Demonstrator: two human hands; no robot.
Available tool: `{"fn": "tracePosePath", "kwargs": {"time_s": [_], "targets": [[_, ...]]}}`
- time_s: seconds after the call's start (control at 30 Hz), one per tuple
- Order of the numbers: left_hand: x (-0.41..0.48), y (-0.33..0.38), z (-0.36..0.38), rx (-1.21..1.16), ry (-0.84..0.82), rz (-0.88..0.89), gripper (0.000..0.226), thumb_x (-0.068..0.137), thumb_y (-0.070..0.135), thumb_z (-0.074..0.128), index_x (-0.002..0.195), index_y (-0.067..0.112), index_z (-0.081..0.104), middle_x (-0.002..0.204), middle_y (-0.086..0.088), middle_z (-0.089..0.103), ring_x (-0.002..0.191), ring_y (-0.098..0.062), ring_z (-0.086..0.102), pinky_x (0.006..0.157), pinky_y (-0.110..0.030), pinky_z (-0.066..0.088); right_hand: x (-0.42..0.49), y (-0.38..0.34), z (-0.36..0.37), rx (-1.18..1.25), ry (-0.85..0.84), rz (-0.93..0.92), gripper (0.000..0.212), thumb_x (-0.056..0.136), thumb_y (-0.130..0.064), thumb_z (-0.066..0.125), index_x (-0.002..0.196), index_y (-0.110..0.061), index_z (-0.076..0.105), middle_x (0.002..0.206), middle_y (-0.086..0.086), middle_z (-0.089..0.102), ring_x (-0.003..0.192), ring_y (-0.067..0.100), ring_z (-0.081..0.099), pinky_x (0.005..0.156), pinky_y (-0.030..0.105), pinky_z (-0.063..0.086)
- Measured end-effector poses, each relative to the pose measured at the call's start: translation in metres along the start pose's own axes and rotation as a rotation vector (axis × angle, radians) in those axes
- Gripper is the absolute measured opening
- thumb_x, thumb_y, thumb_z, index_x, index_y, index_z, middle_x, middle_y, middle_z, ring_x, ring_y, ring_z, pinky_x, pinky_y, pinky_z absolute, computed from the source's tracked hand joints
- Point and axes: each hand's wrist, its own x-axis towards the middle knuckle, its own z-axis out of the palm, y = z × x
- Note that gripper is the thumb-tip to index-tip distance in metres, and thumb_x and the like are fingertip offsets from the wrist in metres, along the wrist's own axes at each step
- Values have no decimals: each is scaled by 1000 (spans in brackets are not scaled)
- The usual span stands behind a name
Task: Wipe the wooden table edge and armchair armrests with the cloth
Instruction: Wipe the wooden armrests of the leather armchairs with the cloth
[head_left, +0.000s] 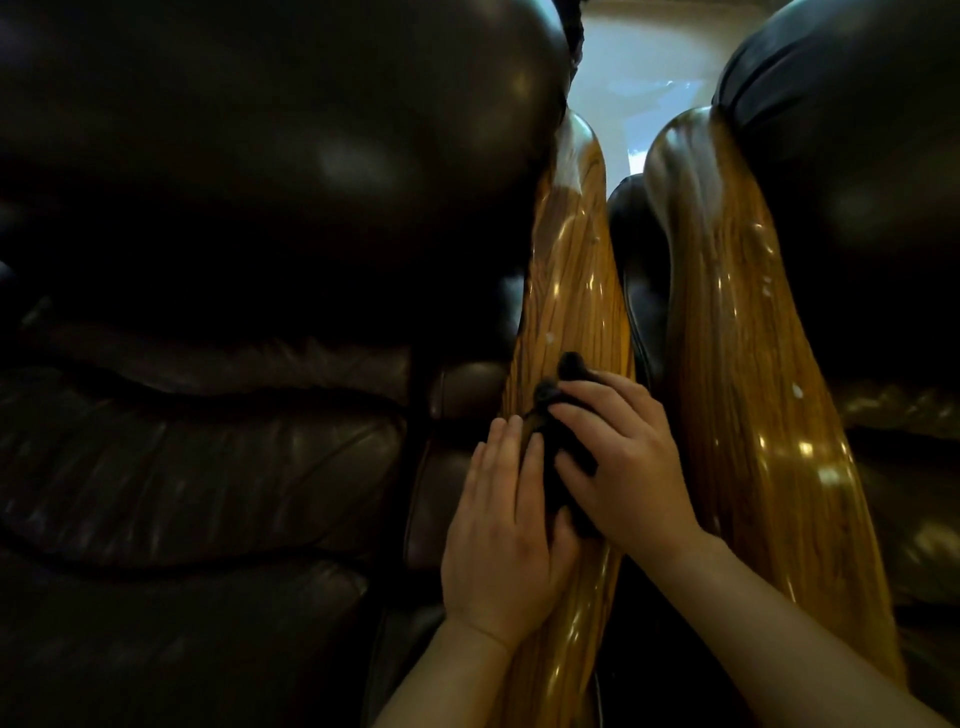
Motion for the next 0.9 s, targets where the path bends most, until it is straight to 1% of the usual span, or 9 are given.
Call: {"fn": "tracePosePath", "kwargs": {"time_s": [0.17, 0.3, 0.37, 0.47, 0.53, 0.67, 0.73, 0.83, 0.9], "targets": [[1, -1, 1, 29, -2, 10, 57, 95, 38, 42, 146, 12, 37, 159, -11, 27, 152, -20, 13, 117, -44, 29, 1, -9, 4, 78, 110, 304, 41, 86, -14, 68, 127, -11, 63, 138, 6, 56, 136, 27, 43, 112, 50, 39], [-1, -1, 2, -4, 31, 8, 53, 94, 36, 44, 142, 13, 41, 157, -11, 29, 151, -19, 14, 115, -45, 34, -21, -10, 4, 108, 98, 259, 43, 88, -19, 66, 129, -11, 60, 140, 8, 50, 134, 27, 42, 110, 43, 40], [-2, -2, 4, -2, 35, 12, 55, 93, 34, 46, 143, 13, 41, 158, -11, 28, 151, -20, 14, 114, -45, 35, -6, -3, 5, 137, 125, 350, 43, 90, -22, 63, 130, -11, 59, 141, 9, 49, 134, 25, 42, 109, 39, 41], [-1, -3, 4, 13, 23, 14, 55, 92, 34, 46, 144, 16, 40, 158, -10, 28, 151, -20, 14, 112, -47, 38, 30, 3, 3, 188, 166, 514, 44, 93, -26, 58, 134, -11, 57, 144, 7, 48, 135, 22, 43, 109, 42, 43], [-1, -3, 4, 25, 14, 17, 53, 92, 35, 45, 142, 17, 42, 157, -9, 29, 151, -20, 14, 110, -48, 40, 29, 2, 4, 131, 119, 436, 44, 93, -25, 60, 135, -12, 56, 146, 5, 47, 138, 23, 40, 112, 44, 41], [-1, -2, 3, -10, 23, 11, 50, 94, 33, 44, 141, 16, 43, 156, -8, 32, 151, -20, 16, 110, -49, 41, -8, 5, 0, 54, -30, 87, 38, 92, -26, 63, 129, -16, 61, 146, 3, 49, 146, 23, 31, 119, 40, 29], [-2, -3, 3, -18, 22, 10, 50, 94, 32, 44, 141, 17, 43, 157, -7, 31, 151, -20, 16, 110, -49, 40, -2, 15, 0, 47, 2, 93, 36, 91, -24, 65, 126, -13, 63, 141, 5, 51, 142, 23, 37, 117, 39, 34], [-1, -3, 2, -17, 14, 22, 49, 93, 32, 46, 139, 17, 45, 156, -8, 32, 151, -21, 17, 108, -50, 42, 19, 14, -1, 80, 79, 252, 39, 90, -22, 64, 127, -10, 61, 138, 7, 50, 135, 24, 43, 111, 42, 42], [0, -2, 0, -15, 4, 23, 46, 91, 31, 47, 136, 17, 47, 156, -8, 32, 151, -20, 15, 107, -50, 44, 19, 12, 1, 26, -2, 69, 38, 90, -21, 64, 126, -10, 61, 139, 8, 50, 140, 26, 39, 115, 43, 37]]}}
